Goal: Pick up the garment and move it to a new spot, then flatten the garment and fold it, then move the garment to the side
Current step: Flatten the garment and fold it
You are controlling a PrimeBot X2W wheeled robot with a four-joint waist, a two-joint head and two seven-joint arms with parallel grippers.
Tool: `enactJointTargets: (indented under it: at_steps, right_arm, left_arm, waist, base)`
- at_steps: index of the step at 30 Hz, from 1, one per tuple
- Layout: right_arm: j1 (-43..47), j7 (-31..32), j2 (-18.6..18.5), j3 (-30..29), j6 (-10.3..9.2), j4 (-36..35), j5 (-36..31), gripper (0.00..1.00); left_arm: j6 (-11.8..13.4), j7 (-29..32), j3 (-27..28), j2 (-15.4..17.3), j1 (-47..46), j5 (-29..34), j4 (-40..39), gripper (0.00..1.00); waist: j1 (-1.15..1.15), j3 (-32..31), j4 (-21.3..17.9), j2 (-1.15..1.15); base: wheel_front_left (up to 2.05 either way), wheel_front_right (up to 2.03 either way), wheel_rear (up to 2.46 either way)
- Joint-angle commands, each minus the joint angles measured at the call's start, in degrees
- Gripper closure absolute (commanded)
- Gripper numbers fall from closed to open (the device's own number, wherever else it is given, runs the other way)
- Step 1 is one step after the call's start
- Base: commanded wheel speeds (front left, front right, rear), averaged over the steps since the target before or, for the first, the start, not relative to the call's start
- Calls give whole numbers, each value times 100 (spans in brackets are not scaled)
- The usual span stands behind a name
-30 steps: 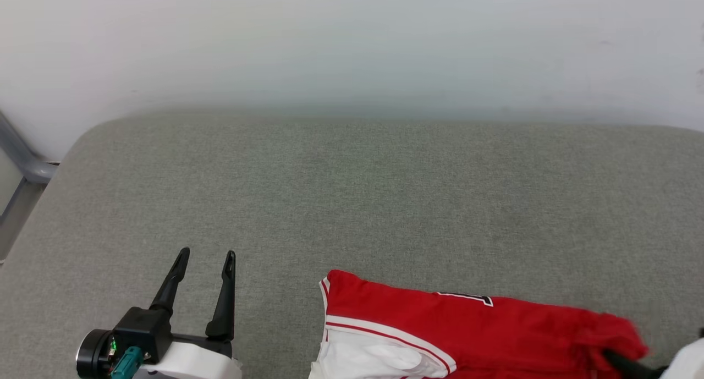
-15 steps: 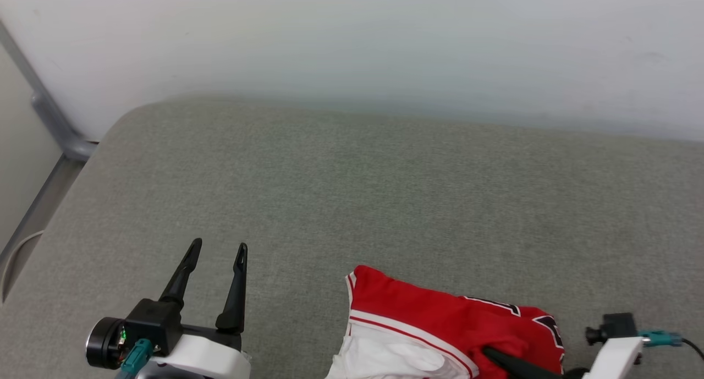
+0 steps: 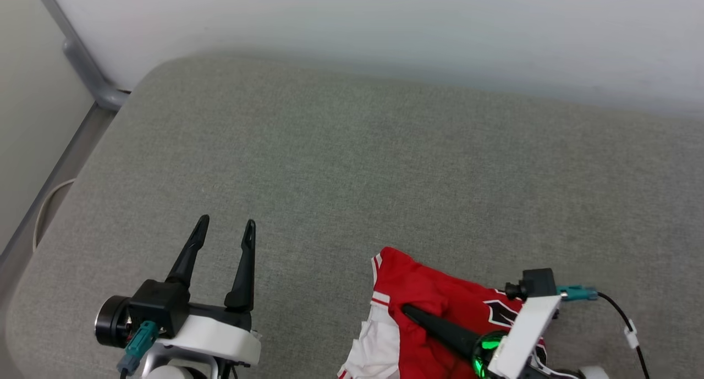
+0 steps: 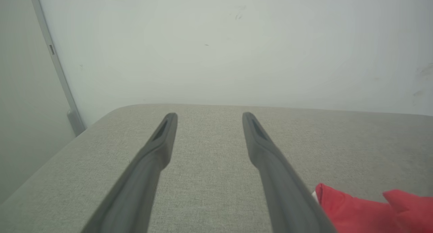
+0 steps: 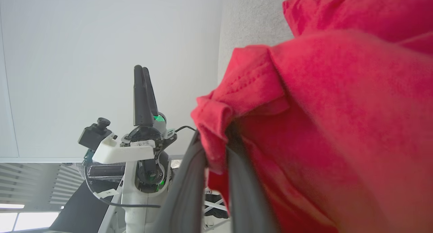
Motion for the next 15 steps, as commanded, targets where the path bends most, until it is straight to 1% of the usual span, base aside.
enactJointTargets:
  at_steps: [1,5,8,10,11,12,15]
  right_arm:
    - [-80,-76,11,42,-3,60,-38,100]
    - [-305,-490,3,193,-3,508,-544,100]
    - [-385,-742,3,273,-3,836,-767,100]
    - [-439,-869,3,350,-3,936,-748,93]
    - [-469,-926,4,402,-3,959,-718,80]
    - [-501,-967,6,468,-3,942,-692,0]
    - [-549,-1173,6,581,-2,842,-719,0]
  left_arm:
    - [-21,-11,17,-49,-95,32,-6,0]
    - [-77,-11,76,-129,-150,75,14,0]
    - [-124,-11,115,-194,-175,103,54,0]
    - [-155,-11,142,-235,-183,129,70,0]
    - [-170,-11,160,-249,-182,126,83,0]
    - [-191,-11,185,-262,-179,133,92,0]
    - [-218,-11,222,-315,-133,180,120,0]
  waist:
    - [0,97,56,0]
    - [0,227,67,0]
    - [0,266,43,0]
    - [0,273,21,0]
    - [0,266,8,0]
    - [0,253,-13,0]
    - [0,171,-80,0]
  base:
    - [0,0,0]
    - [0,0,0]
    - [0,0,0]
    - [0,0,0]
    - [0,0,0]
    - [0,0,0]
    - [0,0,0]
